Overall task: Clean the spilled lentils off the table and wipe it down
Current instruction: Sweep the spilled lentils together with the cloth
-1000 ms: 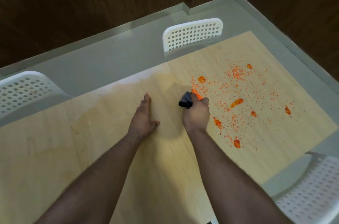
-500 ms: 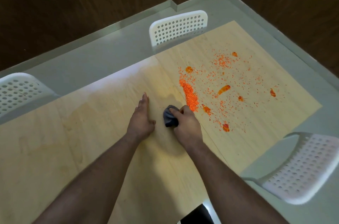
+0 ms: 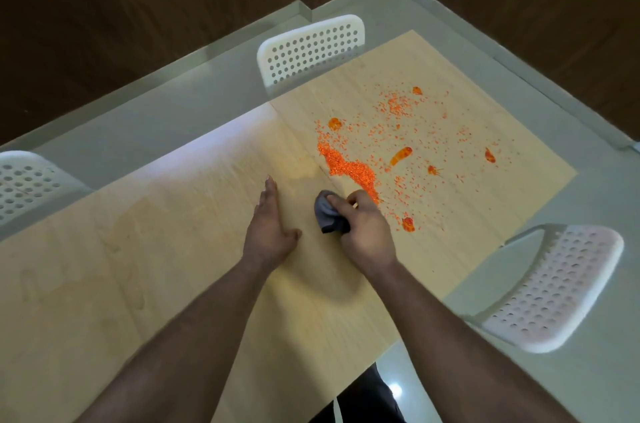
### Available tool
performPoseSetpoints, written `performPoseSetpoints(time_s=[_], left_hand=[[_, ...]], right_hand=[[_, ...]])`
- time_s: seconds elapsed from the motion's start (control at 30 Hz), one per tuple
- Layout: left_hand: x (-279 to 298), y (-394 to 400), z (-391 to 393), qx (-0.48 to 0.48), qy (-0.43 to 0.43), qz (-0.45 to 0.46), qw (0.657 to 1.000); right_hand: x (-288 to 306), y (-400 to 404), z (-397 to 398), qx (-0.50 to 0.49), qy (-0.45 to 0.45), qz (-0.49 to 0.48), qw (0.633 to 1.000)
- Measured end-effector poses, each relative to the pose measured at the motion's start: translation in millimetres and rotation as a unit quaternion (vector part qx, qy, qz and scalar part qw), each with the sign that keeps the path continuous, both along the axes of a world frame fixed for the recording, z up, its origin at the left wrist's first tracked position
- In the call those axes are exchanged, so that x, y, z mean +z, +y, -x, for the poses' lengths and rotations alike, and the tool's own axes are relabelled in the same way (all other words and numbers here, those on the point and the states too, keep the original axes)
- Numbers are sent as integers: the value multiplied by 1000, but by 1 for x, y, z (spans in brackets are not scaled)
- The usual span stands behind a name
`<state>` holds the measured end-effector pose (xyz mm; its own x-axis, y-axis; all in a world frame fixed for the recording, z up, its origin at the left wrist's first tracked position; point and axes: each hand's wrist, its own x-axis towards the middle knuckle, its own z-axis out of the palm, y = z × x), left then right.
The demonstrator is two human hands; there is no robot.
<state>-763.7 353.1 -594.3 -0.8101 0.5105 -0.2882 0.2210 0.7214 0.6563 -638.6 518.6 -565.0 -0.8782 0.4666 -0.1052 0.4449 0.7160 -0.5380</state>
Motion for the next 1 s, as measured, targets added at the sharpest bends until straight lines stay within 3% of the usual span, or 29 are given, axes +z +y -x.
performPoseSetpoints(time_s=[0.2,0.3,0.43,0.6,0.73,0.83,0.93,1.0], left_hand=[[0,-28,8,37,-12,-8,999],[-3,-35,14,24,-6,0,1000],[-4,-33,16,40,-29,-13,999],[-6,-39,22,55,-25,-15,998],[-2,-48,26,53,-30,-9,998],[2,-58,27,48,-26,-6,998],[1,-66,28,39,-7,-9,999],[1,-69,28,35,-2,-9,999]], right_hand=[[-5,-46,24,141,-27,-1,990],[-5,-54,54,163,-35,-26,986],[-4,-39,90,111,-52,-34,992],[-6,7,110,-47,-18,25,998],[-12,0,95,-49,-3,23,999],[-14,-38,77,56,13,45,997],[-17,-75,73,222,-4,-39,974],[-17,-85,83,217,-28,-54,974]])
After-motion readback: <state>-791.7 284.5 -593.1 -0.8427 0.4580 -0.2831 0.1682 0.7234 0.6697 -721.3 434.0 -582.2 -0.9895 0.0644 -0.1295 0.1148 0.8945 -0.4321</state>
